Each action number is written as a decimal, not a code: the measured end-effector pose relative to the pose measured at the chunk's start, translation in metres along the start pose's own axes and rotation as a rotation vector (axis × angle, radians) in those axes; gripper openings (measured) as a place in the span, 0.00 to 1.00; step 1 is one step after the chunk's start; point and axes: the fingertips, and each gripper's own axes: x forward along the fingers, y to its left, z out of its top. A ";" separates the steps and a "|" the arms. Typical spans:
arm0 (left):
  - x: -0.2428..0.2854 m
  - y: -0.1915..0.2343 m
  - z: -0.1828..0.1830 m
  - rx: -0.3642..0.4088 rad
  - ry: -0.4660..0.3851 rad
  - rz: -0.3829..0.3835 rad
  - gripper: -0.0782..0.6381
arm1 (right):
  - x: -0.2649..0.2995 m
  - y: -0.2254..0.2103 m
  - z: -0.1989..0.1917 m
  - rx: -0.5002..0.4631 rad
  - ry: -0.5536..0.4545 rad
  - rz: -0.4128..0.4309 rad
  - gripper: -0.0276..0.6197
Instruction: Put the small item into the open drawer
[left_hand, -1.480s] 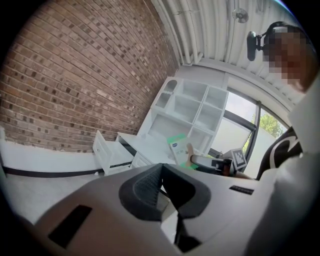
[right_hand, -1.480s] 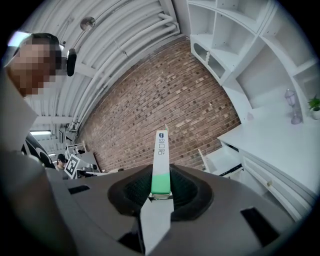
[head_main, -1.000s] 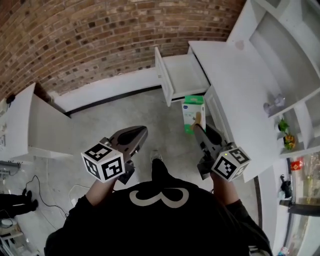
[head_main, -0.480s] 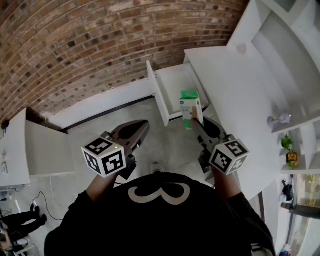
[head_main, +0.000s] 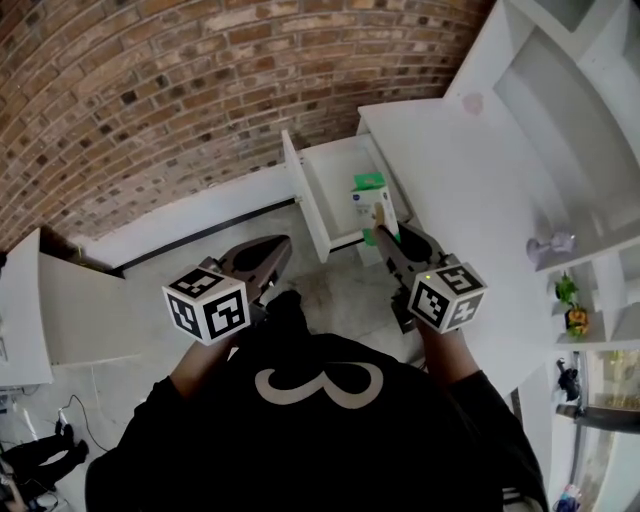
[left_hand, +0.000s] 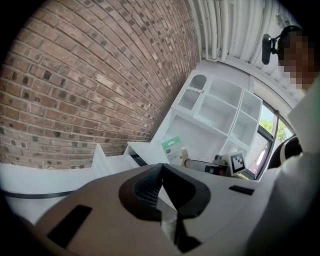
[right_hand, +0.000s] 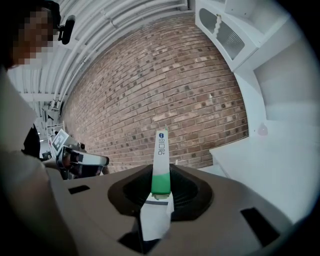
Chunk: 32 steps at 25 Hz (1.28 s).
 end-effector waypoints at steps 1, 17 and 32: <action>0.003 0.003 0.001 -0.006 -0.002 -0.004 0.11 | 0.005 -0.002 -0.001 -0.004 0.006 -0.004 0.18; 0.092 0.090 0.027 -0.057 0.109 -0.013 0.11 | 0.131 -0.091 -0.026 -0.002 0.166 -0.089 0.18; 0.141 0.191 0.012 -0.134 0.209 0.054 0.11 | 0.260 -0.192 -0.138 -0.065 0.429 -0.232 0.18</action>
